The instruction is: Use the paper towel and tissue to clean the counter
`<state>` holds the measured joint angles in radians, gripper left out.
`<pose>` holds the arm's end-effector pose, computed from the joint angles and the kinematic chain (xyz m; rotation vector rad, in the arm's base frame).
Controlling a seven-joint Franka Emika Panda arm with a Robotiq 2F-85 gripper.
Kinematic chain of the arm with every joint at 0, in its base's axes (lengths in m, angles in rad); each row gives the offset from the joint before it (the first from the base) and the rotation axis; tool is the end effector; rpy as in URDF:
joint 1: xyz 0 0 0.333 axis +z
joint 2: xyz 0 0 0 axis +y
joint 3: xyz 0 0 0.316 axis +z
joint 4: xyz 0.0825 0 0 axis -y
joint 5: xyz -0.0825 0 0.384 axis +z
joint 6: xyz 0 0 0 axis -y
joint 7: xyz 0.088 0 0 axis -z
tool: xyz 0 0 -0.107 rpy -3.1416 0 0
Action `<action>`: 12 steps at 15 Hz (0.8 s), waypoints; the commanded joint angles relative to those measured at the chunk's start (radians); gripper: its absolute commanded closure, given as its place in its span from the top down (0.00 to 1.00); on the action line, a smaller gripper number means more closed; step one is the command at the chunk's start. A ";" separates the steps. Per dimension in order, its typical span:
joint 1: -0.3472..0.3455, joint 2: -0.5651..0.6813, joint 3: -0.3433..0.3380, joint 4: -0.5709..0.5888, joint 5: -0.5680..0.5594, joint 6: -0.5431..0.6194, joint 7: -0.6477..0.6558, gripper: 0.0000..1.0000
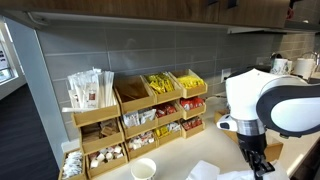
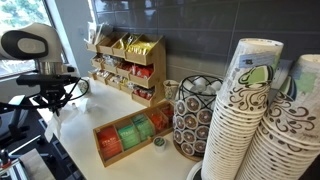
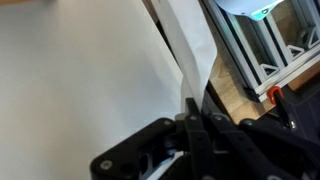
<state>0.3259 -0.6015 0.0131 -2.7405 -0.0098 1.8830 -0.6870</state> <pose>0.2977 0.1038 0.3773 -2.6896 -1.5168 0.3958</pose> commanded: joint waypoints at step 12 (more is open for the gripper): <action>0.155 0.224 0.086 0.018 0.238 0.341 -0.386 0.07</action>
<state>0.4742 -0.4521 0.0747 -2.7396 0.1861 2.1381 -1.0360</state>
